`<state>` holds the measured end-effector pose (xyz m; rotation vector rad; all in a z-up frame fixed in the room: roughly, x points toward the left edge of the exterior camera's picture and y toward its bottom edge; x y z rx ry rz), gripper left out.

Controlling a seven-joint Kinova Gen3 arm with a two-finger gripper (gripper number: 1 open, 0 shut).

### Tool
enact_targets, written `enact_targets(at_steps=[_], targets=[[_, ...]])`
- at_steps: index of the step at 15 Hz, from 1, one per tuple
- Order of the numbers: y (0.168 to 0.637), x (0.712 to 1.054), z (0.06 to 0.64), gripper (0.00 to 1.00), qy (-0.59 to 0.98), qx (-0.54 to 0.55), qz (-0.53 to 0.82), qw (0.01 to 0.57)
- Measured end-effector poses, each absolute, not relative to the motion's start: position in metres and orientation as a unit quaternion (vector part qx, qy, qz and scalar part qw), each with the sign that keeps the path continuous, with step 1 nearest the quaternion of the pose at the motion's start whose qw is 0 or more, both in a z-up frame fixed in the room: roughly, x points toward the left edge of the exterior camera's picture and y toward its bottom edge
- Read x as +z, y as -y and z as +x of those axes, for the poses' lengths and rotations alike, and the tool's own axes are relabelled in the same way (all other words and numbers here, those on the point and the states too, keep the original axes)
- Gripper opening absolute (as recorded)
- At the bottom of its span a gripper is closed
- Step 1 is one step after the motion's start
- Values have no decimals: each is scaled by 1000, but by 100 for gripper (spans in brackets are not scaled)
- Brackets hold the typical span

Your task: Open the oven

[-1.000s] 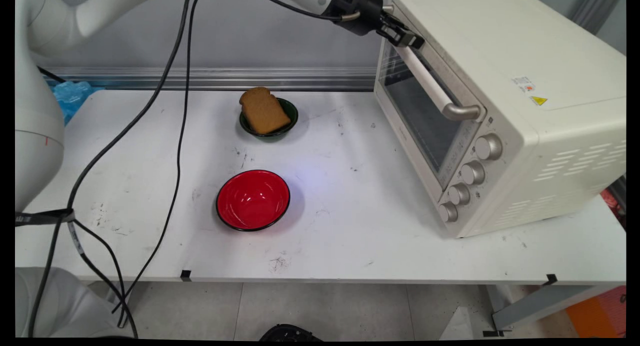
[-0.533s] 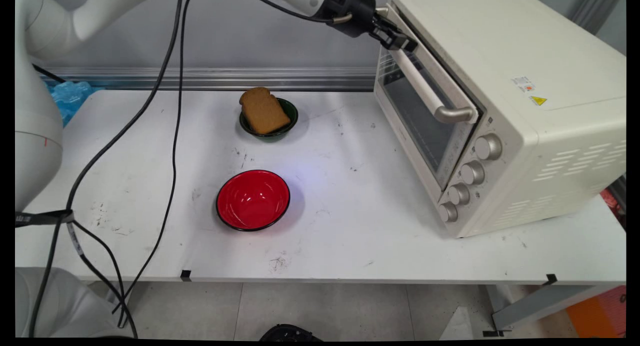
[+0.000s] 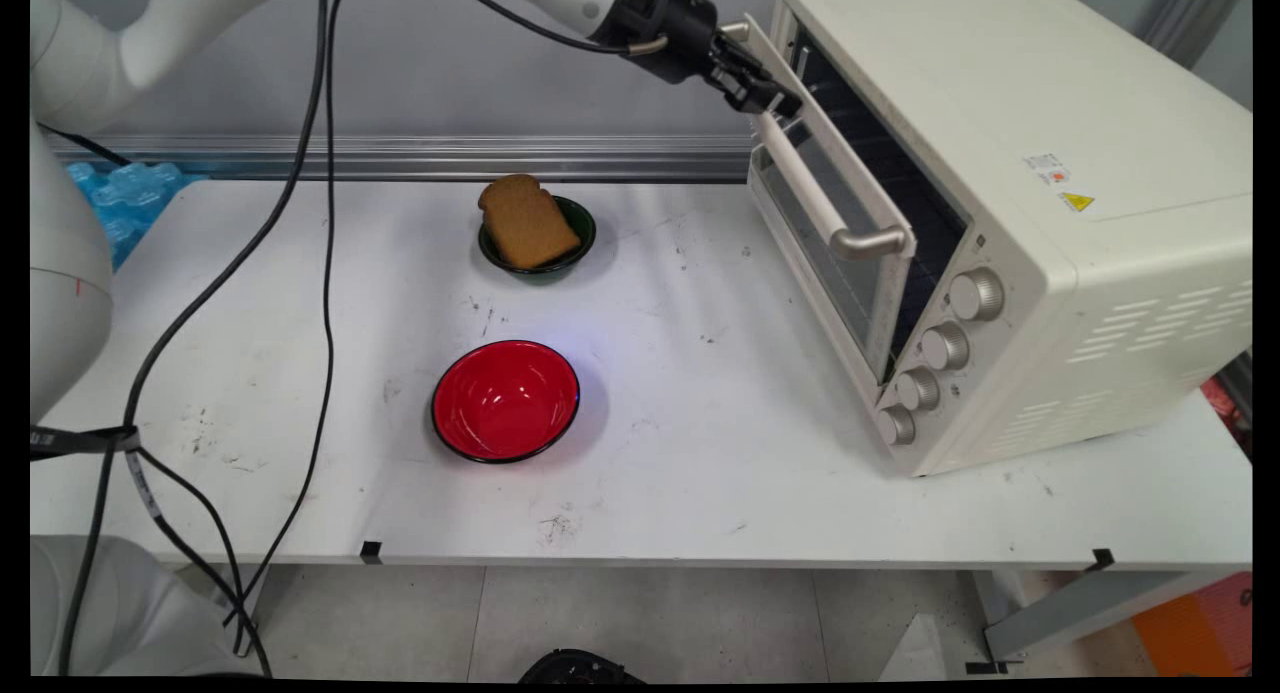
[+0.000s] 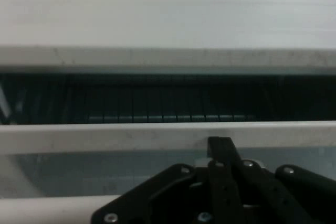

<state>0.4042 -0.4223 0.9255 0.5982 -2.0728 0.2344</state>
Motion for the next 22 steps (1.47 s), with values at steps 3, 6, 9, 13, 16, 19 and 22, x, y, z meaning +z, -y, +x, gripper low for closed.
enact_targets(at_steps=[3, 6, 9, 13, 16, 19, 22], targets=[[415, 926, 415, 0, 850, 90, 240, 459], [408, 926, 423, 0, 855, 86, 238, 452], [400, 925, 433, 0, 861, 81, 236, 444], [392, 925, 442, 0, 866, 78, 235, 435], [384, 924, 452, 0, 871, 75, 234, 424], [377, 921, 462, 0, 877, 72, 234, 414], [368, 914, 472, 0, 883, 68, 233, 402]])
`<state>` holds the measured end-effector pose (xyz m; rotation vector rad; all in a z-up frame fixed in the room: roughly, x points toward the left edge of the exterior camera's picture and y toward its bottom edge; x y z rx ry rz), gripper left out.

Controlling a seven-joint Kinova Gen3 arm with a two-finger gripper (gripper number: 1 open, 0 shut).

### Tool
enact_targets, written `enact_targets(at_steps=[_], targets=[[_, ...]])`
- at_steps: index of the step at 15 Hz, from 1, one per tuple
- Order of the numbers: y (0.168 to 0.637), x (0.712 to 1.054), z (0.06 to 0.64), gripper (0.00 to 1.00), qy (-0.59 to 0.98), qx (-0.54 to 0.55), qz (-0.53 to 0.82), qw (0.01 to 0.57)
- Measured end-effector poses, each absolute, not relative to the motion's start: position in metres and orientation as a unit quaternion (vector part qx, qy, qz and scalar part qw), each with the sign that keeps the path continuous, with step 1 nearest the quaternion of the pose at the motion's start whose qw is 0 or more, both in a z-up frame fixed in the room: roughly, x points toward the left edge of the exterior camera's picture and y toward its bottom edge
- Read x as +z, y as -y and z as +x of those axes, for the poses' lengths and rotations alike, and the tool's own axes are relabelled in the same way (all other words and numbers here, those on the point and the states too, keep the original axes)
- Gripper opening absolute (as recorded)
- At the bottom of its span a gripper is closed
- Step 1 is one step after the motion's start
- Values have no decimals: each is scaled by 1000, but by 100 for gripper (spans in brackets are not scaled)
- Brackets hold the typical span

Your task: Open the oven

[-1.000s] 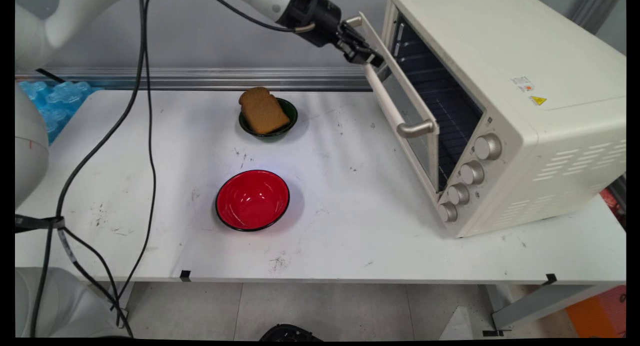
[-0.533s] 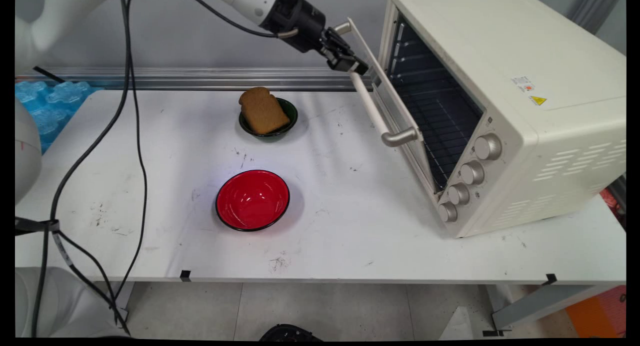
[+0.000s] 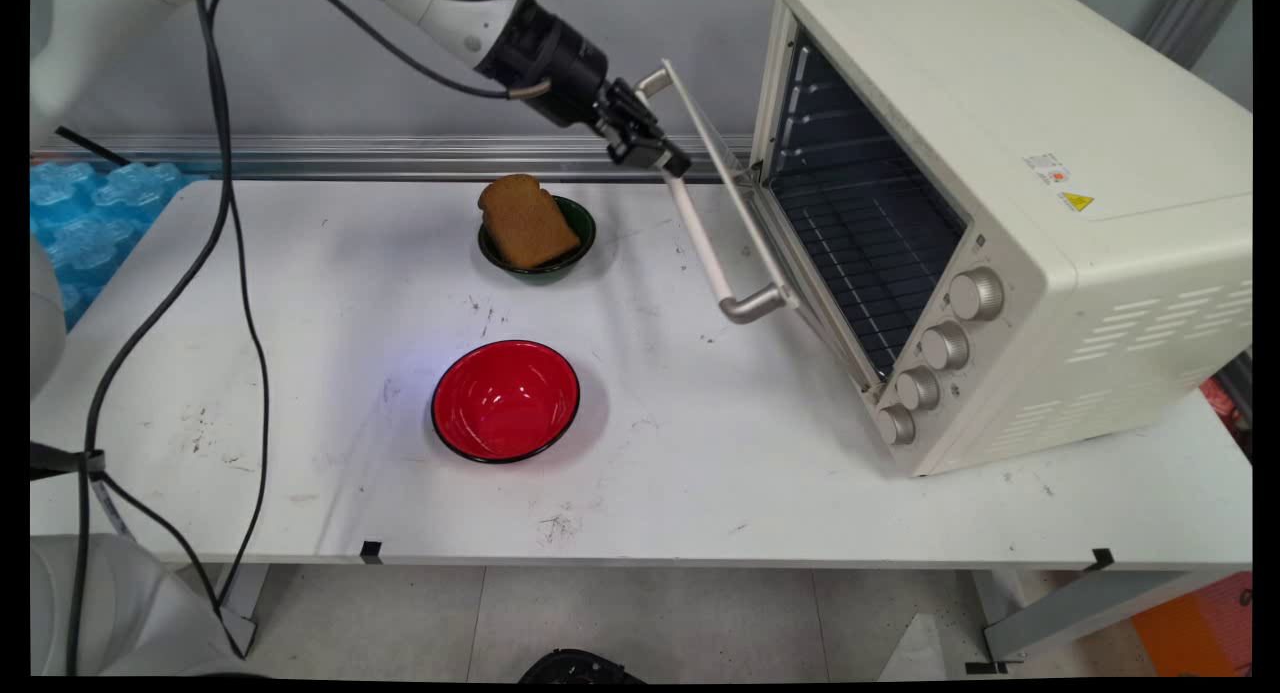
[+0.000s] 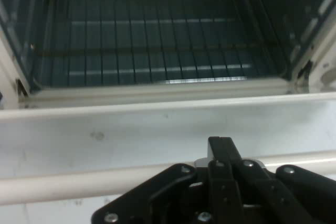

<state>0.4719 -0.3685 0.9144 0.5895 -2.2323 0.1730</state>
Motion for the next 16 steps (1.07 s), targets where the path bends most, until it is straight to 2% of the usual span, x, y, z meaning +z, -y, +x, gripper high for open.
enact_targets(at_steps=[8, 16], targets=[[351, 885, 488, 0, 887, 65, 241, 389], [337, 831, 491, 0, 878, 77, 261, 394]])
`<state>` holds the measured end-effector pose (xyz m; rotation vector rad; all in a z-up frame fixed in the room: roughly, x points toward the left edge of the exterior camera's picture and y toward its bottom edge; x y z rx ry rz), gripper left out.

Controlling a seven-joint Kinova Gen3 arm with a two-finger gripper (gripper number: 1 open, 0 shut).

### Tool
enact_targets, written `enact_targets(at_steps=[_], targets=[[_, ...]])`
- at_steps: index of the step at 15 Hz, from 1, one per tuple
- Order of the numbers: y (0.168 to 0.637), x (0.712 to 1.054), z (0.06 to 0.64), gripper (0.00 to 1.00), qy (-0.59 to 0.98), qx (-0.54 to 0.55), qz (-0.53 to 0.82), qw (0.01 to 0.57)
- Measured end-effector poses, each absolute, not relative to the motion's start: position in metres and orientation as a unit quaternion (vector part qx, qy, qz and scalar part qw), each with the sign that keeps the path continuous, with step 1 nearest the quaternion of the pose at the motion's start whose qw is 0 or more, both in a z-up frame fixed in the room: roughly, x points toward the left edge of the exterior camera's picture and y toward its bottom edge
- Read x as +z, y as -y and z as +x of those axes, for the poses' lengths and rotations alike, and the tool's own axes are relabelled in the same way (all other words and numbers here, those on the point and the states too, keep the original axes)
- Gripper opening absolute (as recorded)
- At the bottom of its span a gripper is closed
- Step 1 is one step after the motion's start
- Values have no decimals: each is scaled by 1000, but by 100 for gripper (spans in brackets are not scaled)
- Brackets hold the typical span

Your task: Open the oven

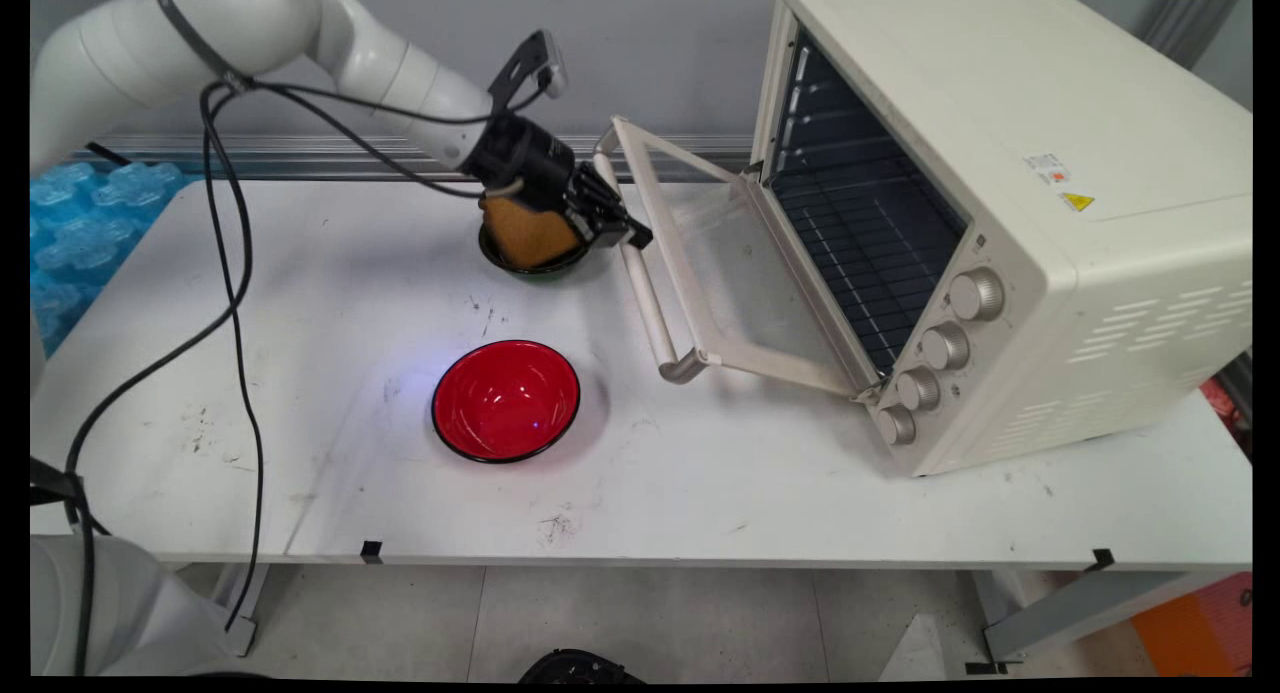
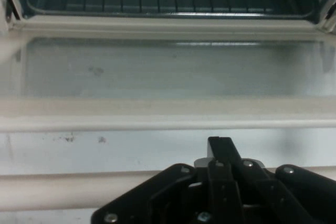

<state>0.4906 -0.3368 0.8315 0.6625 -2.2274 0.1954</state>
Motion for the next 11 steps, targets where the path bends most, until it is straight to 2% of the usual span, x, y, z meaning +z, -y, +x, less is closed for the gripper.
enact_targets(at_steps=[5, 11], targets=[[327, 801, 494, 0, 874, 86, 260, 402], [319, 784, 501, 0, 871, 96, 251, 412]])
